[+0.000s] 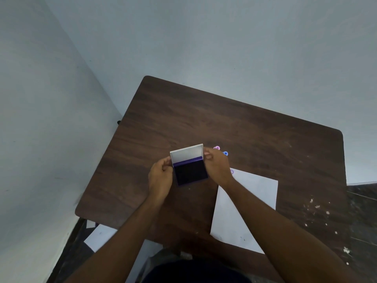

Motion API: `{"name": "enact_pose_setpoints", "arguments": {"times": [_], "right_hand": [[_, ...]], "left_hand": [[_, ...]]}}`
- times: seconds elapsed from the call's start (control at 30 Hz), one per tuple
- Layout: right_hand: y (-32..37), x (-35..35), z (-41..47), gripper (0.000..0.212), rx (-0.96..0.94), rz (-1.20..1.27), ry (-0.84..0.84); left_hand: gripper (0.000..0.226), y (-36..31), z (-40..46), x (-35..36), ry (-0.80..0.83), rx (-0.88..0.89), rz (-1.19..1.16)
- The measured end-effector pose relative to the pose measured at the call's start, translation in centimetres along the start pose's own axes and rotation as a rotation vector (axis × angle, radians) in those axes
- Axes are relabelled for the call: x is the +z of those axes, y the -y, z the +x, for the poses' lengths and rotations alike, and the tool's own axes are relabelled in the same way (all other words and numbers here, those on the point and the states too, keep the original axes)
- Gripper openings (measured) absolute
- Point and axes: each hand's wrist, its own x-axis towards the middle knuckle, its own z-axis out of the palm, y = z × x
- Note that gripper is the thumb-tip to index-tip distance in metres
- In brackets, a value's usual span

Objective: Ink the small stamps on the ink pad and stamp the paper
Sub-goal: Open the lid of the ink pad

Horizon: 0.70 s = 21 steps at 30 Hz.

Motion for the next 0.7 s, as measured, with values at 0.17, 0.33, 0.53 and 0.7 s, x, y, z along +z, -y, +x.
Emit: {"name": "enact_pose_setpoints", "arguments": {"times": [0.17,0.33,0.53,0.7], "right_hand": [[-0.2,0.0,0.7,0.029,0.031,0.065,0.084],[-0.7,0.4,0.8,0.026,0.033,0.143,0.098],[-1.0,0.7,1.3,0.029,0.026,0.084,0.091],[-1.4,0.8,1.8,0.030,0.036,0.040,0.092]], "left_hand": [[0.049,0.3,0.6,0.3,0.089,-0.085,-0.116],[0.052,0.9,0.8,0.6,0.157,-0.134,-0.186],[0.056,1.2,0.7,0.9,0.144,-0.151,-0.198],[0.052,1.5,0.6,1.1,0.148,-0.154,-0.180]]}}
